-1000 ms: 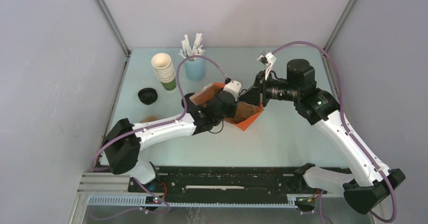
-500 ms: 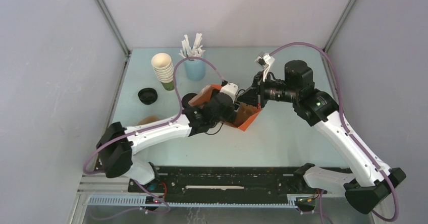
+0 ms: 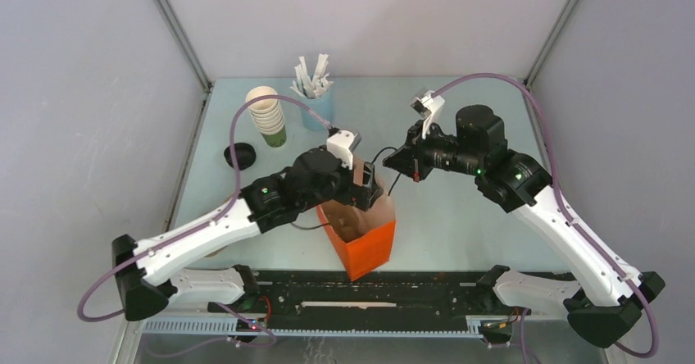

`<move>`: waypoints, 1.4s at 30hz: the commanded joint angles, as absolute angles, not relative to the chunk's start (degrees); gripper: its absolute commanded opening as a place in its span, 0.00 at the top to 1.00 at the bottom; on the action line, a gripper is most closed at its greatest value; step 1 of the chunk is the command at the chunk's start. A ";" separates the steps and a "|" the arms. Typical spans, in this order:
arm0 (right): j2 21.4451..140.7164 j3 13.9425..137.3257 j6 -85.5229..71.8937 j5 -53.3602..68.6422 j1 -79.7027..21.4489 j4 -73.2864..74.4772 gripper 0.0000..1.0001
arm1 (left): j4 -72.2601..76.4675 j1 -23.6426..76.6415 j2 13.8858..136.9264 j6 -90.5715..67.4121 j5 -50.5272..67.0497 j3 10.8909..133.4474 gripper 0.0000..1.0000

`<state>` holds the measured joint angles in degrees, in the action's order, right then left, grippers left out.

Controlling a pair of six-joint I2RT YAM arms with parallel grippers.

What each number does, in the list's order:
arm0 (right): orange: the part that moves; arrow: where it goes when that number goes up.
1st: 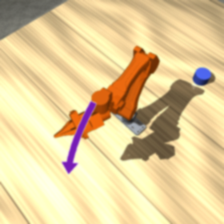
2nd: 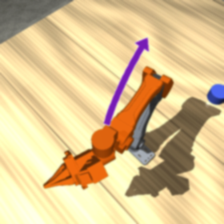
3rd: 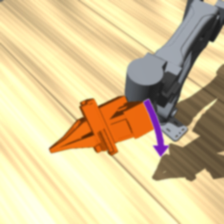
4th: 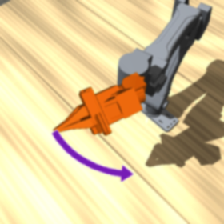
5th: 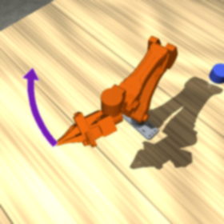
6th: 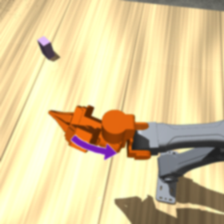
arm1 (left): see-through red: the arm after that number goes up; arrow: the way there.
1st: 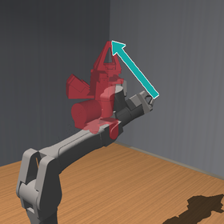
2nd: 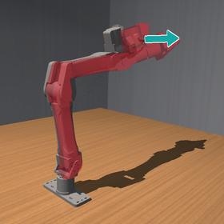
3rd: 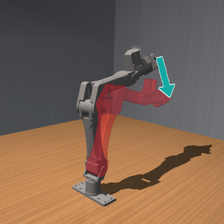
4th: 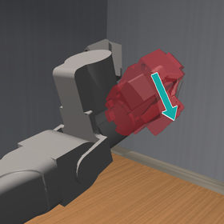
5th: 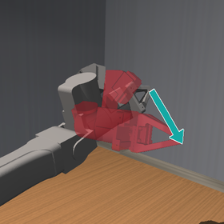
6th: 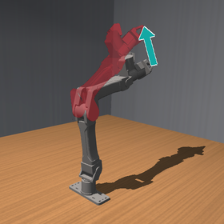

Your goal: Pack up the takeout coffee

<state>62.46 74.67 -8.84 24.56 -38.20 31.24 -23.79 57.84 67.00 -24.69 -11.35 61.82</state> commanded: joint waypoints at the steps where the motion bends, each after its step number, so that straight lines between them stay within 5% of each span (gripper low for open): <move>1: 60.03 77.87 -8.64 16.44 -40.50 33.80 1.00 | -22.89 58.02 62.50 -31.27 -3.67 67.78 0.00; 8: 57.36 77.85 -10.97 7.00 -41.22 35.57 1.00 | -24.44 58.01 63.66 -38.56 0.28 76.10 0.03; 15: 57.09 77.92 -16.89 -7.75 -41.13 34.05 1.00 | -40.29 58.01 60.14 -45.04 -16.27 86.91 0.01; 23: 58.09 77.87 -18.02 -10.28 -41.38 32.98 1.00 | -49.39 58.01 62.80 -51.99 -21.72 85.62 0.02; 29: 57.36 77.94 -17.86 -11.33 -41.48 32.72 1.00 | -49.83 58.01 69.60 -50.93 -19.42 86.52 0.29; 33: 56.83 77.87 -17.14 -13.61 -41.33 32.18 1.00 | -50.83 58.01 72.96 -46.81 -17.03 90.47 0.84; 35: 56.49 78.01 -16.56 -14.22 -40.95 31.24 1.00 | -52.27 58.01 74.70 -43.74 -16.99 96.47 0.98; 42: 54.02 86.61 -16.95 -13.75 -41.74 35.55 1.00 | -51.55 58.01 76.26 -40.61 -12.88 115.65 1.00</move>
